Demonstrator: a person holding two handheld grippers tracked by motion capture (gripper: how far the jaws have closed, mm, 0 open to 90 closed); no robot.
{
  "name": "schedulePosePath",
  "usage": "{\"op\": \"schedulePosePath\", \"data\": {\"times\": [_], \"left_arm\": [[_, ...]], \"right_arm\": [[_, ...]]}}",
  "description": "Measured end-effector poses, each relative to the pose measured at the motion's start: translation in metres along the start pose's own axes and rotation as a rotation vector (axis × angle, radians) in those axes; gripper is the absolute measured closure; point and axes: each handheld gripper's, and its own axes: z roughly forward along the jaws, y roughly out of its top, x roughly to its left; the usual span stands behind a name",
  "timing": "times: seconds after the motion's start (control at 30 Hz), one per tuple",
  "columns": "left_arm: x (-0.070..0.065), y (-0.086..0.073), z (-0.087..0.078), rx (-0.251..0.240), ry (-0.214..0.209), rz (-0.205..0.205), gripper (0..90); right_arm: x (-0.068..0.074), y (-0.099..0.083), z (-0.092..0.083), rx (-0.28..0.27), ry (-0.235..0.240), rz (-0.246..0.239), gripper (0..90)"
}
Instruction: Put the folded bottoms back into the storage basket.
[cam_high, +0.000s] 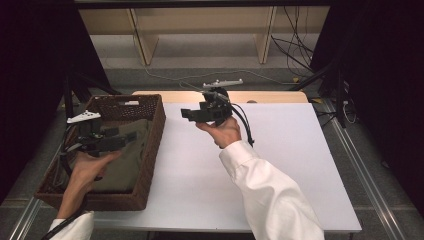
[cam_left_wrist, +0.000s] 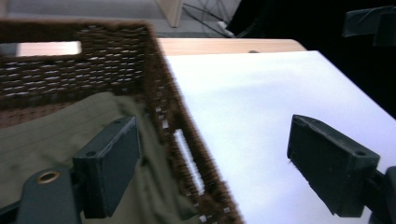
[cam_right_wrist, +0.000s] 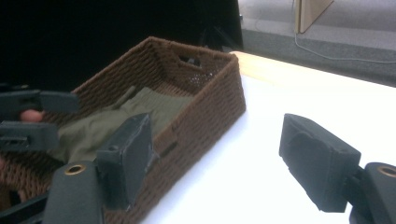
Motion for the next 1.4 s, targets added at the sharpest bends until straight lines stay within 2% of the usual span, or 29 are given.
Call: {"op": "schedulePosePath", "data": {"times": [0.23, 0.43, 0.77, 0.87, 1.0, 1.4], "left_arm": [[-0.025, -0.005, 0.014, -0.005, -0.057, 0.034, 16.2], [-0.047, -0.011, 0.024, -0.004, -0.106, 0.077, 16.1], [-0.068, -0.020, 0.032, -0.030, -0.166, 0.098, 16.2], [-0.075, -0.024, 0.036, -0.030, -0.197, 0.115, 16.1], [-0.085, -0.029, 0.039, -0.036, -0.232, 0.136, 16.0], [-0.108, -0.049, 0.047, -0.048, -0.266, 0.196, 15.8]], "right_arm": [[-0.002, -0.018, -0.024, -0.011, -0.011, -0.039, 26.1], [-0.005, -0.026, -0.040, -0.037, -0.019, -0.045, 25.8], [-0.011, -0.050, -0.062, -0.042, -0.043, -0.078, 24.9], [-0.013, -0.060, -0.069, -0.049, -0.060, -0.094, 24.2], [-0.017, -0.071, -0.080, -0.065, -0.057, -0.086, 22.7], [-0.026, -0.105, -0.105, -0.102, -0.054, -0.086, 20.0]]}}
